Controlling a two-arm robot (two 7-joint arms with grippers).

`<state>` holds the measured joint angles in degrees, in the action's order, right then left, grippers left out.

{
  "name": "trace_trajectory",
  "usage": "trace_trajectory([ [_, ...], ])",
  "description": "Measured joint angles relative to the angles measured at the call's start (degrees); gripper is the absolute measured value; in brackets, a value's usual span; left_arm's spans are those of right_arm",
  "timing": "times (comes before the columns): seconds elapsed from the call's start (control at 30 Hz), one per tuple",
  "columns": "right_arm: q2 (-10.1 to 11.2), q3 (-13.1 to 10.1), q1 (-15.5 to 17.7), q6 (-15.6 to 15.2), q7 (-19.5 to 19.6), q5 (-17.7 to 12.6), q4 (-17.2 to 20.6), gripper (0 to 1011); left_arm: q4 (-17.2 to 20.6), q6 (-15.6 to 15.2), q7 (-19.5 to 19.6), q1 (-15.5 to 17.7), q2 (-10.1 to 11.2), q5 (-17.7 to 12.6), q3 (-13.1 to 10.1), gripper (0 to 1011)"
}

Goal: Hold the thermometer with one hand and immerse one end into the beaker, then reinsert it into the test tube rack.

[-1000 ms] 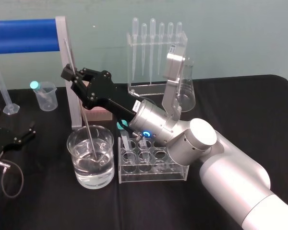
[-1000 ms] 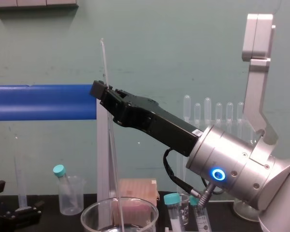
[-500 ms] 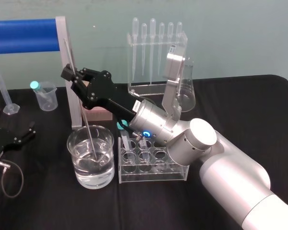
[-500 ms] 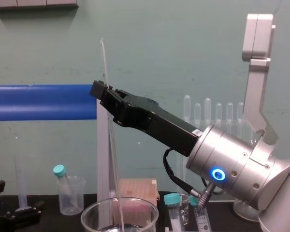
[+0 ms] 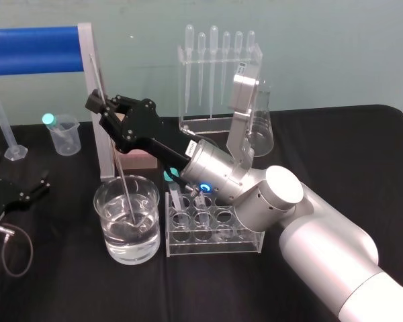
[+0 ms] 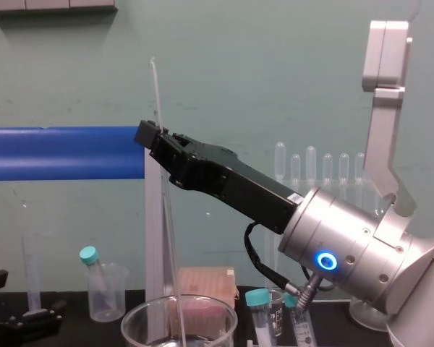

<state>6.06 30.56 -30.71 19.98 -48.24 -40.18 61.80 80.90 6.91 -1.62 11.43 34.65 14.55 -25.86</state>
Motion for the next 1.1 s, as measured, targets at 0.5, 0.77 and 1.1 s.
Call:
trace_trajectory([
  [0.5,0.0,0.0,0.0,0.0,0.0,0.0,0.0,57,0.0,0.0,0.0,0.0,0.0,0.0,0.0,1008],
  [0.77,0.0,0.0,0.0,0.0,0.0,0.0,0.0,57,0.0,0.0,0.0,0.0,0.0,0.0,0.0,1008],
  [1.1,0.0,0.0,0.0,0.0,0.0,0.0,0.0,57,0.0,0.0,0.0,0.0,0.0,0.0,0.0,1008],
])
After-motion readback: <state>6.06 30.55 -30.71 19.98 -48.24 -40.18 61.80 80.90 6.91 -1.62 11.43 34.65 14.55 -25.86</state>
